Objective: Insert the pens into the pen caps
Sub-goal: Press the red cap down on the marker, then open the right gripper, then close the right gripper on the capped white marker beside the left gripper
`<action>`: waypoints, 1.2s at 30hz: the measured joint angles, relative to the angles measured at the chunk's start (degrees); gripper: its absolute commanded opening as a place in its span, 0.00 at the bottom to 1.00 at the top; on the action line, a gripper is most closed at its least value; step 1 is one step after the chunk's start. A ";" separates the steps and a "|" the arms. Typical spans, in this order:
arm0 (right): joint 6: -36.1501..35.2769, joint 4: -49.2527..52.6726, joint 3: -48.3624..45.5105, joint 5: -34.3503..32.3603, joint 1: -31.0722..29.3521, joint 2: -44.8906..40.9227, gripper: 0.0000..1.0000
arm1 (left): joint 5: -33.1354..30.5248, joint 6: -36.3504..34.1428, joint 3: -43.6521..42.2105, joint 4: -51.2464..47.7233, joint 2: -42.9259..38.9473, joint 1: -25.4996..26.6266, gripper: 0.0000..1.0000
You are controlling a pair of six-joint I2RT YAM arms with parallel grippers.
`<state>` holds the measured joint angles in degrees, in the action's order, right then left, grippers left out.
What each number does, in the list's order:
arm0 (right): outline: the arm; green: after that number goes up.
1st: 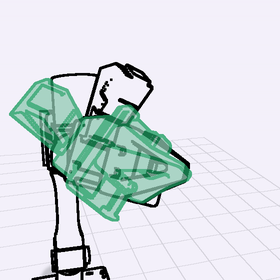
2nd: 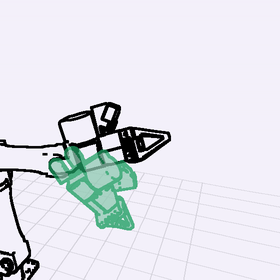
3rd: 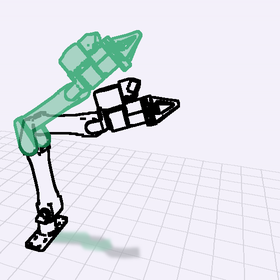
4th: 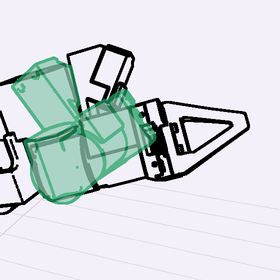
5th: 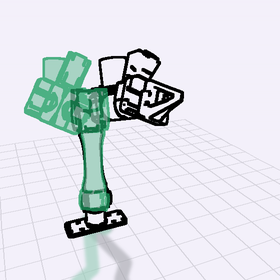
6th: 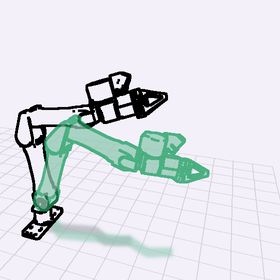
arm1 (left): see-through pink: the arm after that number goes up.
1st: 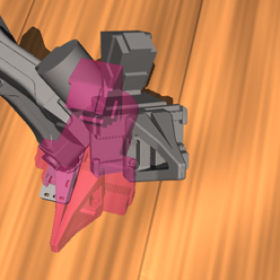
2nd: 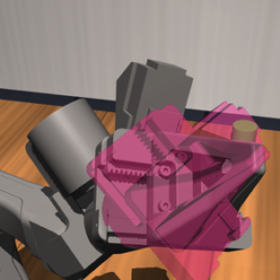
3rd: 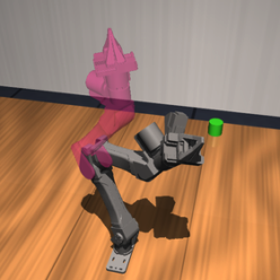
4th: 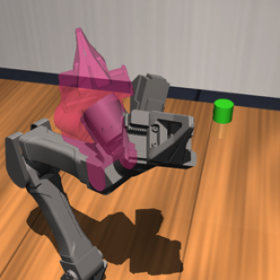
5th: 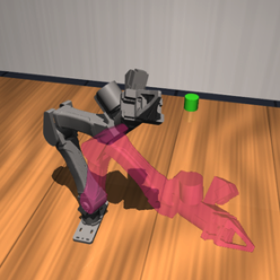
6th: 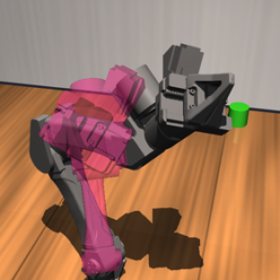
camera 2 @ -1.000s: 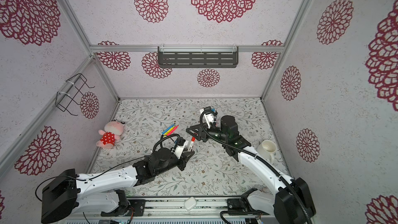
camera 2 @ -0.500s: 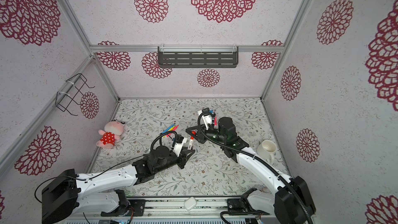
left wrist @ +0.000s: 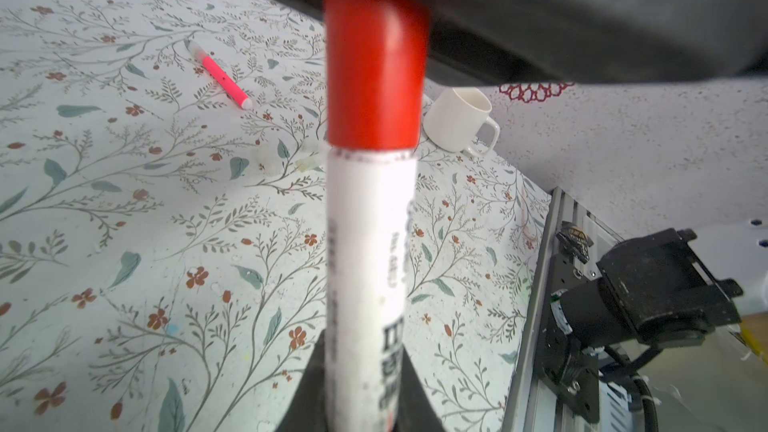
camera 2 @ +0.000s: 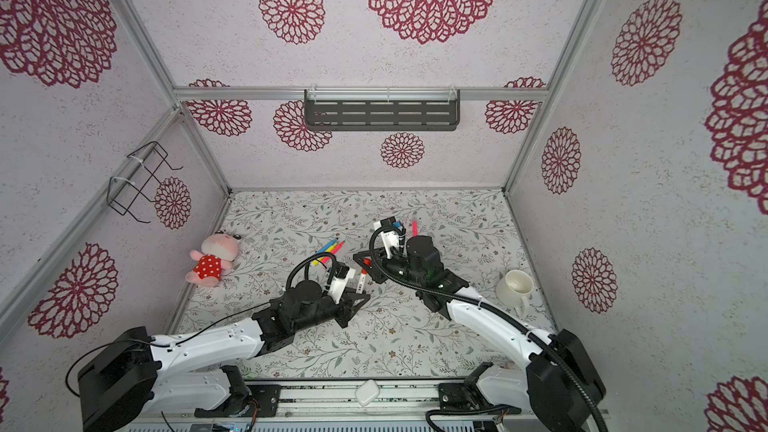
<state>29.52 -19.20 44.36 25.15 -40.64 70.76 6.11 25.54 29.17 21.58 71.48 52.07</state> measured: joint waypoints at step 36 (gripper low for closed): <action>-12.81 22.38 3.85 -12.13 -3.56 -17.22 0.68 | 11.04 7.41 -0.07 7.34 -3.91 -10.95 0.00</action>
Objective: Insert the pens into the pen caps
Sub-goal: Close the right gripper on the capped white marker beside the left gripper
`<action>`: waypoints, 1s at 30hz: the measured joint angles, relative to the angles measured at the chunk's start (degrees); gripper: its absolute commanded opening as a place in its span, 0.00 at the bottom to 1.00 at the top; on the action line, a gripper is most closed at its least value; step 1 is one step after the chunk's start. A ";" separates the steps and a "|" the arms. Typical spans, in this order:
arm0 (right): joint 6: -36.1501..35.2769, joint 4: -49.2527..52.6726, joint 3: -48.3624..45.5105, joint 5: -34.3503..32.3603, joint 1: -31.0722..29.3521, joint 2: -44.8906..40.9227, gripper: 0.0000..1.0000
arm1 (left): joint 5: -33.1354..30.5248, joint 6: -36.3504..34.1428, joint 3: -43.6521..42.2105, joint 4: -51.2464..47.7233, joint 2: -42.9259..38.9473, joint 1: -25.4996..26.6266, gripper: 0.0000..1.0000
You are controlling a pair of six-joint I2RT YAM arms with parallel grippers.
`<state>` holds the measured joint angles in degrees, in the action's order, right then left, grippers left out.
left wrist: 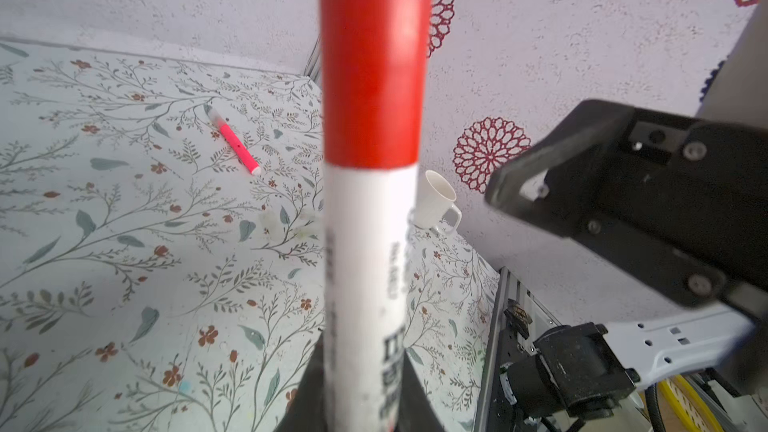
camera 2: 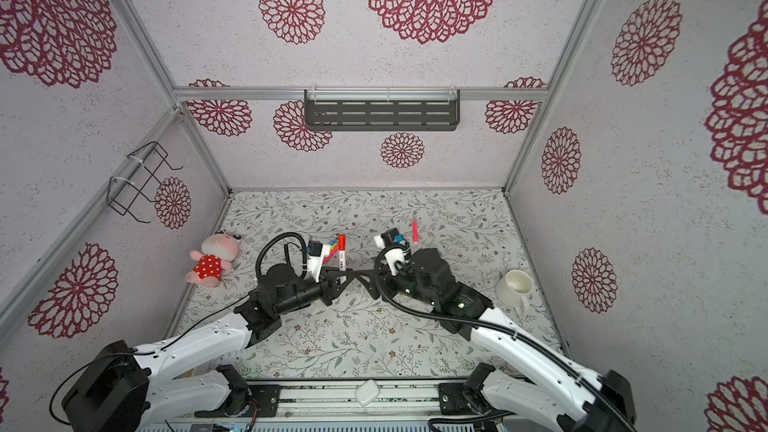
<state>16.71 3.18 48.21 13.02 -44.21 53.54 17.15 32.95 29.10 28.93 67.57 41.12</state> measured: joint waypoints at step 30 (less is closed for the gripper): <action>3.52 -7.06 0.85 11.13 2.12 12.02 0.37 | -4.98 -2.93 4.63 -0.07 6.54 5.77 0.00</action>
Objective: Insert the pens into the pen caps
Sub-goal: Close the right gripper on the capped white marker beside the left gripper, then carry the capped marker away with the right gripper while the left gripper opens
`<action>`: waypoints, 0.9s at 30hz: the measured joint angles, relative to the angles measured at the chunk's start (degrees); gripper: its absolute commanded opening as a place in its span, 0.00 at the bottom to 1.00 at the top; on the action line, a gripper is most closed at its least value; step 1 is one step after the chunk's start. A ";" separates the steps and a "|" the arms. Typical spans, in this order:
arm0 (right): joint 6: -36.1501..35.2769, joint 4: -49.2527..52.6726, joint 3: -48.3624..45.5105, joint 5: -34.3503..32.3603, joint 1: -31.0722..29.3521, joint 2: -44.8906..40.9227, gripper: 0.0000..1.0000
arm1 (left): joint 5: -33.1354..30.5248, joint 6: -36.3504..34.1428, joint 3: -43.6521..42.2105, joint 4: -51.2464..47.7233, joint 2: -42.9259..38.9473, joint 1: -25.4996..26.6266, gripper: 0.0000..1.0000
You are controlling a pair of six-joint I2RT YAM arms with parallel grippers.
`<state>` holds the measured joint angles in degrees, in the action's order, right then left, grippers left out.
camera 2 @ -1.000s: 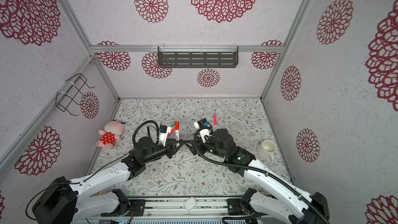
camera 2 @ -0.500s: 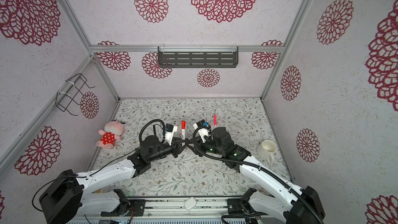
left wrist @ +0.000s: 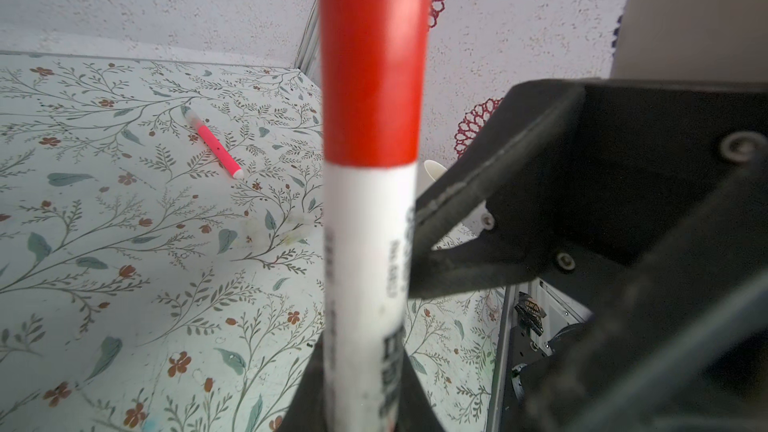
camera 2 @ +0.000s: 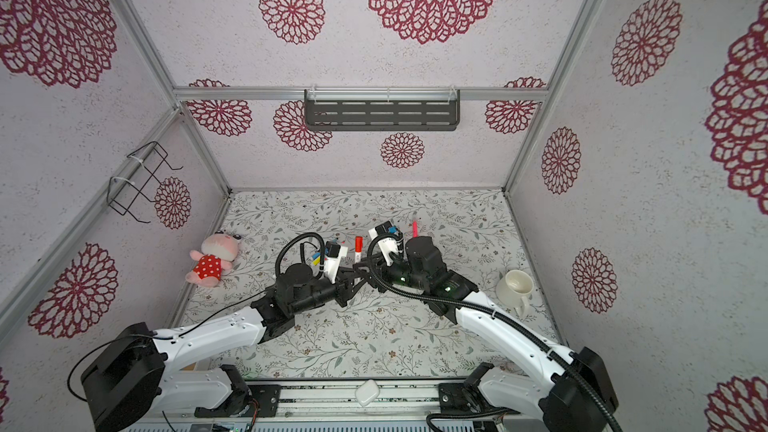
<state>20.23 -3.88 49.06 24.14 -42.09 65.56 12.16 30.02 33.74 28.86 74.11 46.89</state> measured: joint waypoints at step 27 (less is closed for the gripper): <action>-0.90 8.79 8.00 -7.13 5.25 7.63 0.10 | -11.63 0.31 3.63 -11.69 -0.15 0.39 0.59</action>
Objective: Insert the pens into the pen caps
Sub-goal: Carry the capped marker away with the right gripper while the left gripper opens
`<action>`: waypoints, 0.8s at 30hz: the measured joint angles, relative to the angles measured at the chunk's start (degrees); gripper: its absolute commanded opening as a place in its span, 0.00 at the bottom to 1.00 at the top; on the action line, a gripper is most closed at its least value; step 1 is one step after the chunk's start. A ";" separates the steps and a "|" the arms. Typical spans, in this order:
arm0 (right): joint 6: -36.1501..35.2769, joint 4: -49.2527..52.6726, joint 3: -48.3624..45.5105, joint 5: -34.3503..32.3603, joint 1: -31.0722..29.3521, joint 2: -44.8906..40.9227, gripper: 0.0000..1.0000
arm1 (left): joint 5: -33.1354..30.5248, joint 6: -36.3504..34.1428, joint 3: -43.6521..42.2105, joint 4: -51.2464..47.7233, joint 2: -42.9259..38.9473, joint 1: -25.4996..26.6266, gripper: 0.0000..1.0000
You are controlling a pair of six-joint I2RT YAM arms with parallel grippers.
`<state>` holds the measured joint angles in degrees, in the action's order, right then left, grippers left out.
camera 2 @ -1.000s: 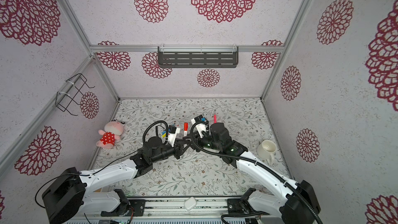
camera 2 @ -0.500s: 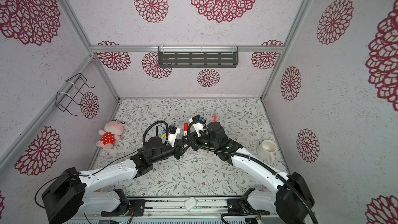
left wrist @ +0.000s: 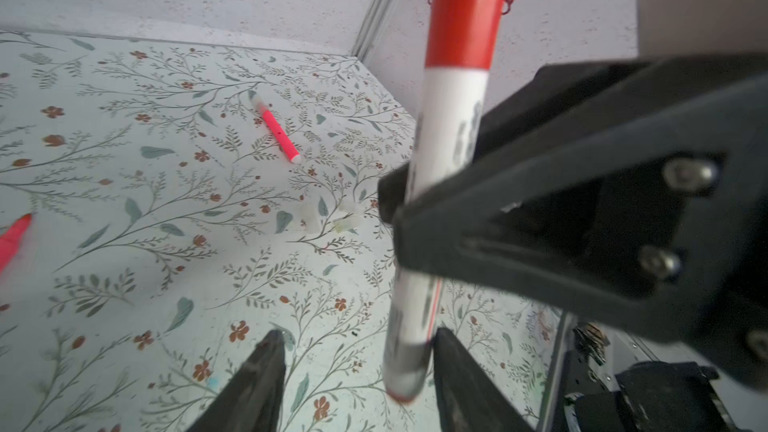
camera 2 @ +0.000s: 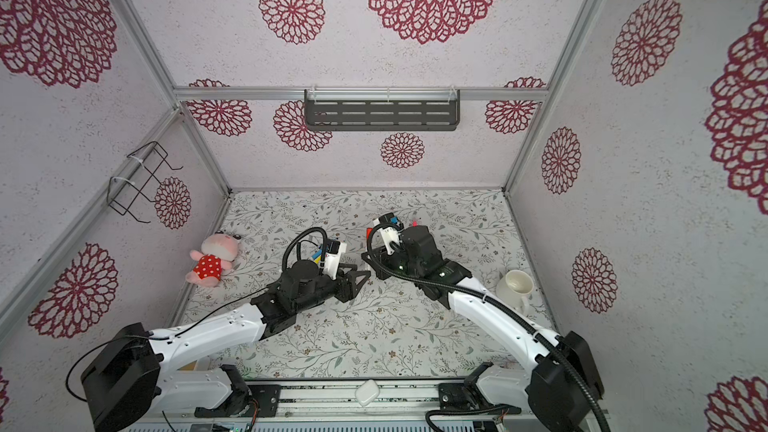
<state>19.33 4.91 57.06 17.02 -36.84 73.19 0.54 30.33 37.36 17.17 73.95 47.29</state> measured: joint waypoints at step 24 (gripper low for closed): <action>-4.79 27.58 47.28 -13.88 16.09 51.32 0.04 | -11.91 1.20 -3.80 -9.53 -9.40 0.09 0.59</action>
<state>14.55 32.49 104.33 3.14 -20.75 124.51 -11.38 31.53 33.56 7.64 64.55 47.37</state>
